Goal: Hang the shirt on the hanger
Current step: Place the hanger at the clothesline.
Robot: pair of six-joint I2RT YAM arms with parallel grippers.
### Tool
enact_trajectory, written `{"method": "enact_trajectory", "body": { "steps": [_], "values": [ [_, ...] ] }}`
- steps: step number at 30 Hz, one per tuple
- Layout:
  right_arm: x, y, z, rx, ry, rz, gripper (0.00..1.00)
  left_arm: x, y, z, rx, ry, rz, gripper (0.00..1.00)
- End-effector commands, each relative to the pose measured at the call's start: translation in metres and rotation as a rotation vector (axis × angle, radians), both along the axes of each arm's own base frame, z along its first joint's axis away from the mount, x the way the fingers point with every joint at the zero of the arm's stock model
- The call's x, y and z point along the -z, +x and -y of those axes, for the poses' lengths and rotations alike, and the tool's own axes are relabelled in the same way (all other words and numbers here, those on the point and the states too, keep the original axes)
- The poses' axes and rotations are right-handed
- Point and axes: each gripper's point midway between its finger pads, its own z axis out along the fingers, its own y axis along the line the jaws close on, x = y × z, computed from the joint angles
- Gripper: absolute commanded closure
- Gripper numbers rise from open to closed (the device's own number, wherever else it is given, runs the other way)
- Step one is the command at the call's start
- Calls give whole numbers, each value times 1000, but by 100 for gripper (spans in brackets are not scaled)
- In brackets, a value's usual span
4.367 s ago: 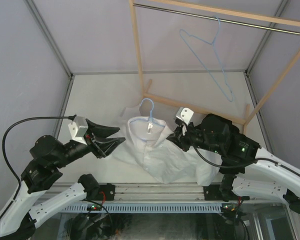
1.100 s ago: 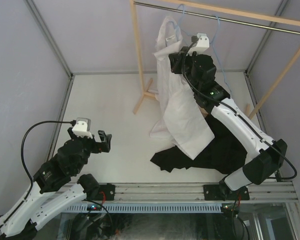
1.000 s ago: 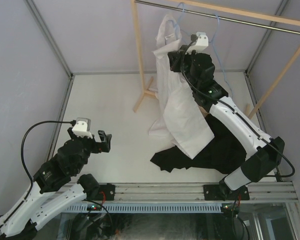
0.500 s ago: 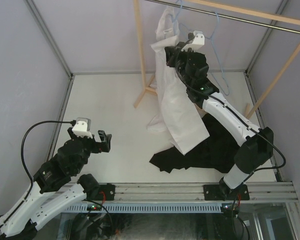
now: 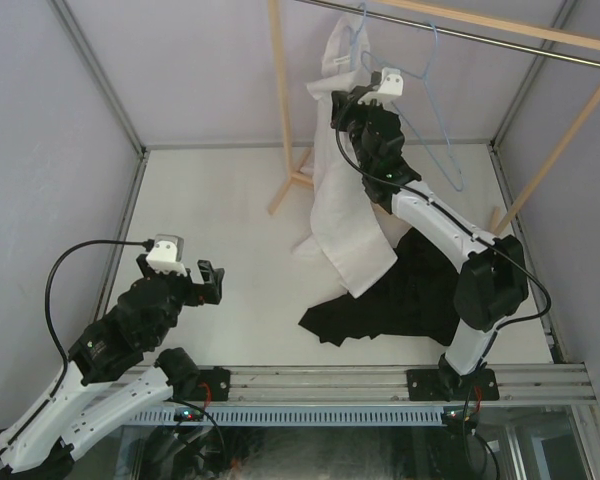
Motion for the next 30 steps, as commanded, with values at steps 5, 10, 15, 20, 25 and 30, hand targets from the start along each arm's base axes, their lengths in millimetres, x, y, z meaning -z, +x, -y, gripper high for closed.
{"method": "enact_trajectory", "body": {
  "steps": [5, 10, 15, 20, 25, 30],
  "values": [
    [-27, -2, -3, 11, 23, 40, 94, 4, 3, 2, -7, 1, -5, 0],
    [-27, -15, -14, 15, -15, 30, 64, 4, 3, 1, -10, 3, -8, 0],
    [-32, -45, -12, 31, -70, 26, 48, 3, 3, 0, -14, -4, -1, 0],
    [-32, -88, 9, 39, -91, 12, 28, 2, 3, 1, -14, -12, 3, 0],
    [-25, -136, 11, -87, -177, 9, 12, 5, 5, 3, -13, -13, -1, 0],
    [-8, -180, 25, -163, -253, -19, 10, 4, 6, 6, -15, -21, -10, 0]
  ]
}}
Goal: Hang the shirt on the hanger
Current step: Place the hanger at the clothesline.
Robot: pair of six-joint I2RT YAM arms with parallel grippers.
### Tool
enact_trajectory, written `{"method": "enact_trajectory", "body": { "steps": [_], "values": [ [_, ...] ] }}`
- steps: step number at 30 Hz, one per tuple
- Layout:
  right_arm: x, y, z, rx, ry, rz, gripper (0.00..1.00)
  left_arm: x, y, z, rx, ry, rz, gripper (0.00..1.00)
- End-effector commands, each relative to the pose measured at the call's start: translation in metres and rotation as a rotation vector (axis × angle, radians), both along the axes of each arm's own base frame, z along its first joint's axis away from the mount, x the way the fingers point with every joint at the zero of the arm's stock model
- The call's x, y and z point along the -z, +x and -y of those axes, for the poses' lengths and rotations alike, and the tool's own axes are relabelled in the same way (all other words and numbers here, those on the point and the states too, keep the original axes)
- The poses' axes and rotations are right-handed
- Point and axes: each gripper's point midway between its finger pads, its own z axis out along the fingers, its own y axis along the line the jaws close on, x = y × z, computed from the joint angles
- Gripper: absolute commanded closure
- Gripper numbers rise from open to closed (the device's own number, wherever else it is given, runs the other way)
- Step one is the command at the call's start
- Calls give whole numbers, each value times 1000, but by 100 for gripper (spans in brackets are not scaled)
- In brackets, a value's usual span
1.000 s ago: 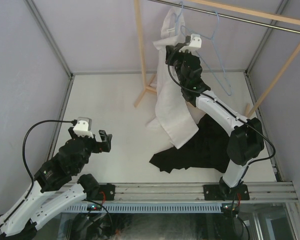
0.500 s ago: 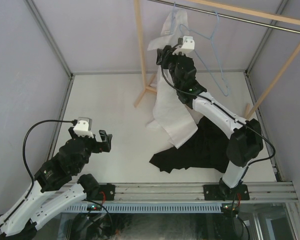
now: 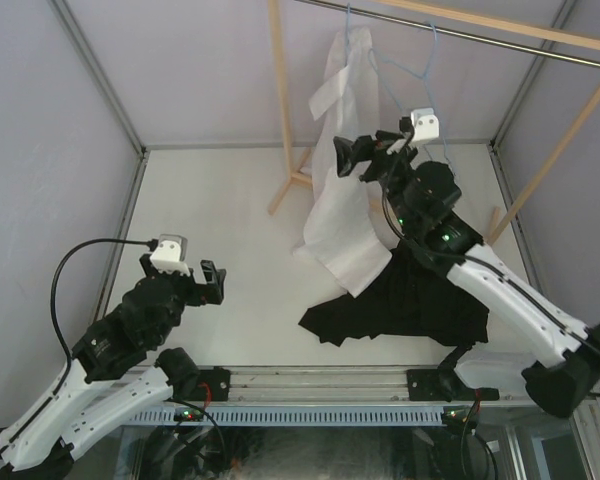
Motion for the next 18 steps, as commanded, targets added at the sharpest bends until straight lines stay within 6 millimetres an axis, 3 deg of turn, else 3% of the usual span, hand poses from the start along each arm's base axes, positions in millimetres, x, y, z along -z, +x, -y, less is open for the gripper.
{"method": "enact_trajectory", "body": {
  "steps": [1, 6, 10, 14, 18],
  "values": [
    [21, -39, 10, -88, -101, -34, 10, -3, 5, 5, -17, -38, 0, 0],
    [60, -74, 32, -137, -179, -125, 9, 9, 8, 3, -90, 2, -100, 0],
    [102, -99, 28, -253, -250, -190, 8, 20, 12, -5, -180, 84, -186, 0],
    [155, -109, 21, -339, -337, -260, 5, 24, 13, -4, -180, 104, -205, 0],
    [191, -106, 16, -389, -421, -292, 0, 17, 10, -5, -129, 96, -154, 0]
  ]
}}
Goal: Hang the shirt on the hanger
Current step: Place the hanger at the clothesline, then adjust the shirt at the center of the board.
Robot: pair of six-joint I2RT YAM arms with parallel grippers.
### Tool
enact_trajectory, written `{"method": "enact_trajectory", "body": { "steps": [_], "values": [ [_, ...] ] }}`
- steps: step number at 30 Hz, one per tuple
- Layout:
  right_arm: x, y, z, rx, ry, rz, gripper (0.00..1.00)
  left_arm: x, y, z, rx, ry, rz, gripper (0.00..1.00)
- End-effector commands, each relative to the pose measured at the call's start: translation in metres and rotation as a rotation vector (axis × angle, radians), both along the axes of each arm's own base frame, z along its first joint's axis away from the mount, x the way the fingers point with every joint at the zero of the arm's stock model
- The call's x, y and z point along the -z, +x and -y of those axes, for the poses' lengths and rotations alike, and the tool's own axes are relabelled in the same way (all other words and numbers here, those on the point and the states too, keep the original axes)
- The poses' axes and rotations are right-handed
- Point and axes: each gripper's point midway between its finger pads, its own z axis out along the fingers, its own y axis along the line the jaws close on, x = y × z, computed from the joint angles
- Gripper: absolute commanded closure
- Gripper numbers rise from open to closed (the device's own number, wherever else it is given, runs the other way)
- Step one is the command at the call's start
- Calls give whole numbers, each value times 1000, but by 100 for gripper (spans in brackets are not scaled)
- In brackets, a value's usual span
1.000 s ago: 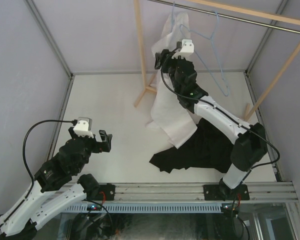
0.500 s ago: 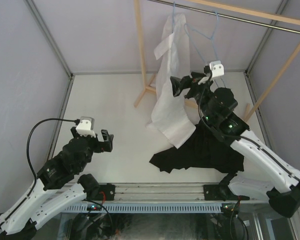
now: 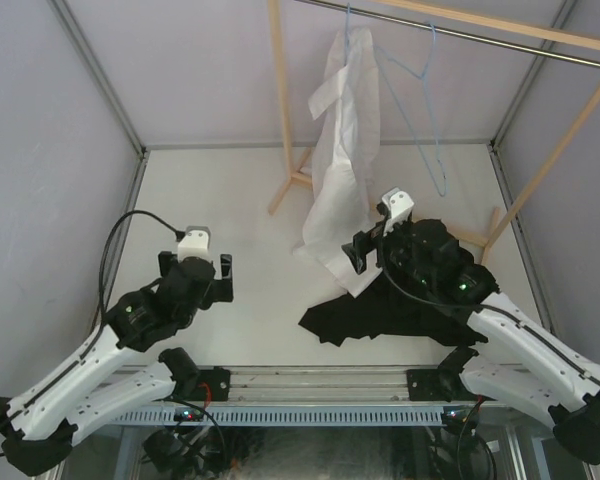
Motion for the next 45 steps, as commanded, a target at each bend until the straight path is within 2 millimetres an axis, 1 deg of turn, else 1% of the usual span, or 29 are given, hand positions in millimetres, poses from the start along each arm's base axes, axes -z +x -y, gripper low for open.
{"method": "enact_trajectory", "body": {
  "steps": [1, 3, 5, 7, 9, 11, 13, 15, 18, 21, 24, 27, 29, 32, 35, 40, 41, 42, 44, 45],
  "values": [
    [33, 1, -10, -109, -85, -29, 0, -35, 1, -3, 11, -90, 123, 0],
    [47, 12, -4, -61, -78, -96, 0, -39, -2, -1, 37, -132, 153, 0],
    [63, 22, 11, 71, -71, -176, 2, -41, -6, -4, 37, -160, 178, 0],
    [79, 28, 32, 223, -73, -215, 4, -41, -7, -9, 19, -171, 193, 0],
    [95, 26, 44, 317, -32, -245, 6, -42, -7, -11, 8, -173, 200, 0],
    [105, 25, 52, 358, 2, -252, 10, -41, -6, -10, 7, -169, 196, 0],
    [112, 26, 60, 383, -1, -261, 12, -39, -6, -9, 12, -162, 184, 0],
    [116, 29, 64, 366, -7, -271, 14, -37, -5, -7, 16, -154, 174, 0],
    [124, 35, 63, 303, -17, -295, 19, -35, -4, -5, 22, -146, 163, 0],
    [133, 38, 58, 249, -28, -316, 20, -34, -3, -3, 26, -146, 160, 0],
    [144, 45, 56, 247, -19, -347, 22, -34, -4, -2, 30, -151, 161, 0],
    [156, 50, 55, 252, -8, -384, 26, -33, -4, -2, 33, -149, 160, 0],
    [162, 50, 52, 235, -7, -400, 30, -33, -4, -2, 32, -148, 161, 0],
    [169, 48, 47, 213, -2, -428, 41, -31, -3, -2, 33, -143, 159, 0],
    [171, 44, 45, 202, 13, -444, 51, -31, -2, -2, 33, -140, 158, 0],
    [169, 32, 43, 197, 20, -434, 64, -29, -2, 0, 36, -136, 151, 0],
    [169, 29, 41, 185, 18, -431, 66, -29, -2, 0, 38, -136, 151, 0],
    [168, 25, 38, 171, 22, -423, 71, -30, -2, 0, 39, -140, 152, 0],
    [169, 18, 34, 157, 25, -414, 85, -29, -2, 1, 42, -140, 151, 0],
    [170, 16, 33, 155, 26, -406, 89, -29, -2, 1, 42, -140, 151, 0]
  ]
}}
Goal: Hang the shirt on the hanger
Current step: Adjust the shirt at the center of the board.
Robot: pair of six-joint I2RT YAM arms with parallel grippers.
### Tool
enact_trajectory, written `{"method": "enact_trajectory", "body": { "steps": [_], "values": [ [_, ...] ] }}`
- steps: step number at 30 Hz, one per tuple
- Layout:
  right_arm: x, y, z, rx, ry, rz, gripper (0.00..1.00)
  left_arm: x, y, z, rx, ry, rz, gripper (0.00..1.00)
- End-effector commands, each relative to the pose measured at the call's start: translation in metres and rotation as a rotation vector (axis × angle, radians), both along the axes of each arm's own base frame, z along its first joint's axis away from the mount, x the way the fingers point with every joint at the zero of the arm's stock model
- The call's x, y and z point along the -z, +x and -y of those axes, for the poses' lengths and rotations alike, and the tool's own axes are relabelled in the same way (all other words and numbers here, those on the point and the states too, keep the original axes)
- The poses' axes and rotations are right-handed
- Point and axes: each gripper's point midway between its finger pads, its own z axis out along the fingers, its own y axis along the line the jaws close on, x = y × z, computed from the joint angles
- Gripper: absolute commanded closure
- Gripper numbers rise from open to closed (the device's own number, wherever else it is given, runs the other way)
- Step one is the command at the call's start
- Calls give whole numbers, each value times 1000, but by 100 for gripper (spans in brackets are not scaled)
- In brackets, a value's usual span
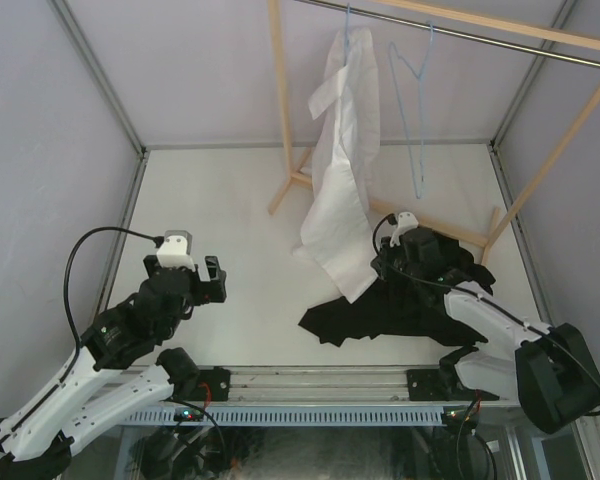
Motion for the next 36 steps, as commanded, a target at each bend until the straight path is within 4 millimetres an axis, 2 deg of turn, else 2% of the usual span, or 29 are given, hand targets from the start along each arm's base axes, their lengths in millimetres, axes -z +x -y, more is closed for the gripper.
{"method": "enact_trajectory", "body": {
  "steps": [1, 3, 8, 11, 13, 20, 24, 25, 27, 29, 31, 32, 34, 35, 36],
  "values": [
    [-13, -7, -14, -23, 38, 77, 93, 0, 4, 4, 10, -3, 13, 0],
    [-15, -15, -18, -15, 4, 127, 99, 0, 4, 5, 14, -8, 15, 0],
    [-43, -46, -57, -47, 36, 296, 100, -2, 4, 2, -4, -17, 26, 0],
    [-69, -59, -91, -140, 145, 365, 100, -15, 2, -21, -114, -29, 69, 0],
    [-90, -57, -114, -191, 205, 409, 100, -21, -2, -35, -168, -58, 109, 0],
    [-141, -23, -189, -274, 242, 482, 100, -33, -12, -51, -206, -160, 195, 0],
    [-169, 9, -210, -212, 225, 553, 100, -32, -12, -54, -228, -145, 186, 0],
    [-184, 19, -215, -190, 229, 580, 100, -32, -12, -54, -228, -144, 184, 0],
    [-196, 37, -223, -167, 206, 602, 100, -31, -11, -53, -225, -142, 183, 0],
    [-197, 57, -229, -136, 160, 611, 100, -31, -11, -53, -223, -142, 183, 0],
    [-182, 82, -228, -83, 87, 590, 98, -32, -12, -53, -223, -146, 185, 0],
    [-178, 96, -228, -51, 62, 577, 91, -31, -12, -53, -223, -147, 186, 0],
    [-149, 118, -225, -19, -7, 496, 65, -31, -12, -53, -221, -149, 188, 0],
    [-133, 121, -226, -31, -35, 442, 54, -31, -12, -53, -220, -150, 188, 0],
    [-117, 118, -227, -59, -57, 394, 48, -31, -12, -53, -220, -149, 187, 0]
  ]
}}
